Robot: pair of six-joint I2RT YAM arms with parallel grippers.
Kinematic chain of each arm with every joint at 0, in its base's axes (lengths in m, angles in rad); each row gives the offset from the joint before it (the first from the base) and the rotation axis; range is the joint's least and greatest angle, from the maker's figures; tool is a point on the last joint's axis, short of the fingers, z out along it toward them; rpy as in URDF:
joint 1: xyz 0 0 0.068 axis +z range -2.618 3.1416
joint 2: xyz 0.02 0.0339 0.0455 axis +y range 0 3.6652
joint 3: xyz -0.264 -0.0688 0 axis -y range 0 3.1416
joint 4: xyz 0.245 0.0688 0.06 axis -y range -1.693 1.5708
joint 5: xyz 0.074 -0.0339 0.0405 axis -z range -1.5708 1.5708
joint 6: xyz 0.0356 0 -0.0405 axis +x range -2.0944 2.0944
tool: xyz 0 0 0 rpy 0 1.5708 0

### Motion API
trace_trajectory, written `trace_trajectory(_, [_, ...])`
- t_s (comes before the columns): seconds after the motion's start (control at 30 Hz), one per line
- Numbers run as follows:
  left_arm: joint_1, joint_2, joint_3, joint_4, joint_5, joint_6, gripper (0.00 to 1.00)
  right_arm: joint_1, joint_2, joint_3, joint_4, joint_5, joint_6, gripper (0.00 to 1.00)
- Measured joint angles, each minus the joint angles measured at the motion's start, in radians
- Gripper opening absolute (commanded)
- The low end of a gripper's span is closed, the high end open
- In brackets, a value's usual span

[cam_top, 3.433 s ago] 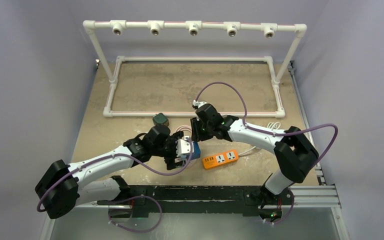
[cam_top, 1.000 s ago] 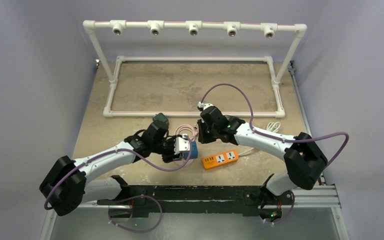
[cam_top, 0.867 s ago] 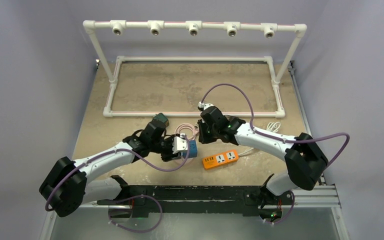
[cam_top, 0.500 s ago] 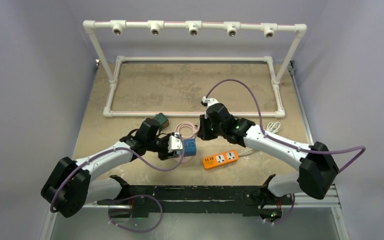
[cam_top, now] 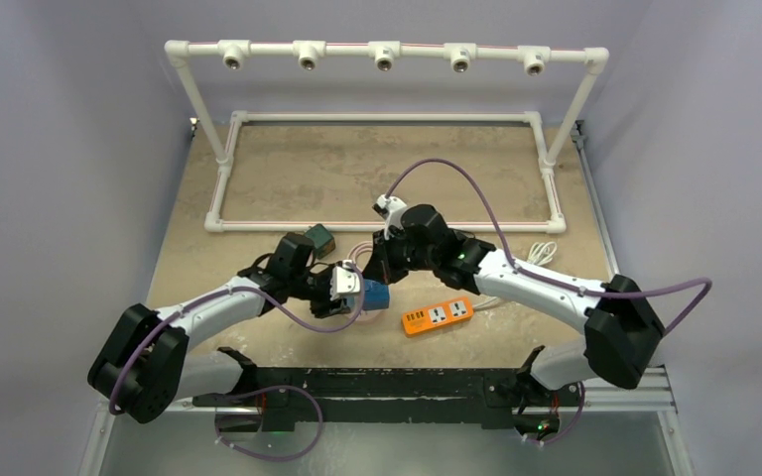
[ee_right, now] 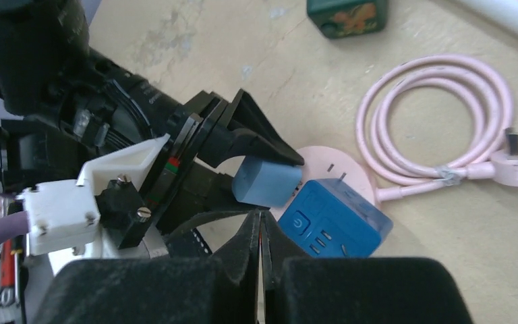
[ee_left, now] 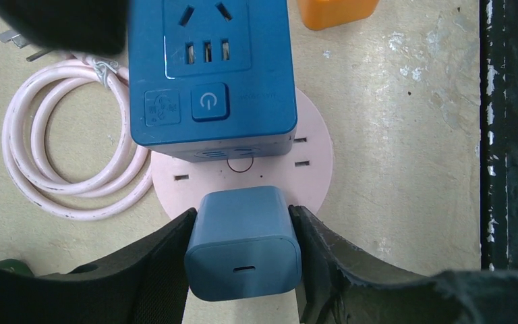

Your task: Insert the plug

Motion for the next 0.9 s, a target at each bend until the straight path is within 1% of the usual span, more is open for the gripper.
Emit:
trace_trajectory(0.03, [0.000,0.000,0.004,-0.011,0.000,0.001,0.54,0.003,0.016,0.000,0.008,-0.015,-0.001,0.01])
trace_trajectory(0.07, [0.000,0.000,0.007,-0.018,-0.001,0.002,0.59,0.004,0.031,0.000,0.016,-0.029,-0.001,0.02])
trace_trajectory(0.2, [0.001,-0.003,0.016,-0.054,-0.004,0.018,0.90,0.004,0.062,0.000,0.025,-0.058,-0.007,0.05])
trace_trajectory(0.23, [0.001,-0.006,0.018,-0.068,-0.008,0.018,0.95,0.004,0.065,0.000,0.025,-0.061,-0.009,0.05])
trace_trajectory(0.3, [0.001,-0.010,0.018,-0.089,-0.018,0.016,0.99,0.004,0.067,0.000,0.025,-0.071,-0.011,0.05])
trace_trajectory(0.47, [0.001,-0.049,0.018,-0.117,-0.063,0.009,0.99,0.006,0.067,0.000,0.030,-0.082,-0.016,0.05])
trace_trajectory(0.63, [0.002,-0.123,0.018,-0.119,-0.074,-0.020,0.88,0.011,0.074,0.000,0.032,-0.086,-0.023,0.04])
trace_trajectory(0.77, [0.004,-0.145,0.018,-0.119,-0.054,-0.038,0.78,0.013,0.083,0.000,0.030,-0.085,-0.026,0.03])
trace_trajectory(0.83, [0.006,-0.139,0.018,-0.119,-0.045,-0.039,0.71,0.013,0.083,0.000,0.031,-0.085,-0.026,0.02])
trace_trajectory(0.9, [0.007,-0.128,0.020,-0.122,-0.035,-0.038,0.61,0.013,0.083,0.000,0.030,-0.085,-0.026,0.02])
